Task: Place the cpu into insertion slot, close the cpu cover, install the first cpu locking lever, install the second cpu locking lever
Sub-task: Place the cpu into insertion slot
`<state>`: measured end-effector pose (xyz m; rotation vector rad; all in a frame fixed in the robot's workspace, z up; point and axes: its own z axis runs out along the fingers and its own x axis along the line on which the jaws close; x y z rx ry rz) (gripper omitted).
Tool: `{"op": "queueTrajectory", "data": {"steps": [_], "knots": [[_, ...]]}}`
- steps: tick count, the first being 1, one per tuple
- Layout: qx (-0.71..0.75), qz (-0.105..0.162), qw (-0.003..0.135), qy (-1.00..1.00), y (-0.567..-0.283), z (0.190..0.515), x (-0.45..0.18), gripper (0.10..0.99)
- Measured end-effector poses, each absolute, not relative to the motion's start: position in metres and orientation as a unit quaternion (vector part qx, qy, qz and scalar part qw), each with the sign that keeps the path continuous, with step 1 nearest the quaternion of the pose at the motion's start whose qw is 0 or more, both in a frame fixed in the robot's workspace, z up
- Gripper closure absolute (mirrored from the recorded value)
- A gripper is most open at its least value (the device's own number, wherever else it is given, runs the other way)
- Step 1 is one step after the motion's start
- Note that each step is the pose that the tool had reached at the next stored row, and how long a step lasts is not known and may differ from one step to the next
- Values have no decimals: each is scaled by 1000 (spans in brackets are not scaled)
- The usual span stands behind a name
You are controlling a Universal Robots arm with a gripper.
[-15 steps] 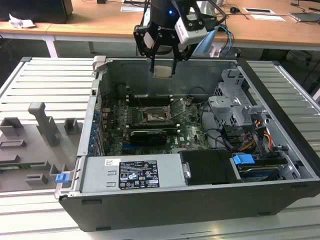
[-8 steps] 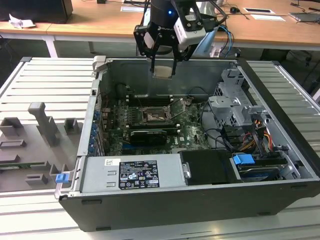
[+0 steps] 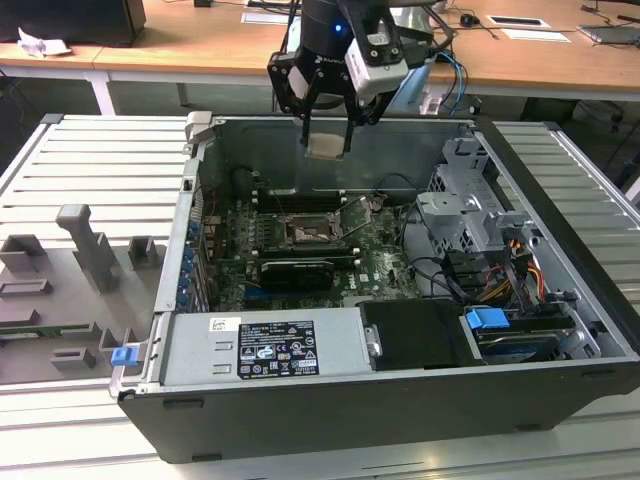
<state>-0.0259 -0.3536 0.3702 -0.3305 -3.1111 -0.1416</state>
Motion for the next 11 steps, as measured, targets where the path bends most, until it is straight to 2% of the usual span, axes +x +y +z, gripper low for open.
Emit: {"op": "queueTrajectory", "data": {"steps": [11], "knots": [[-161,-45,2,-986,-354,367,-25,557]]}}
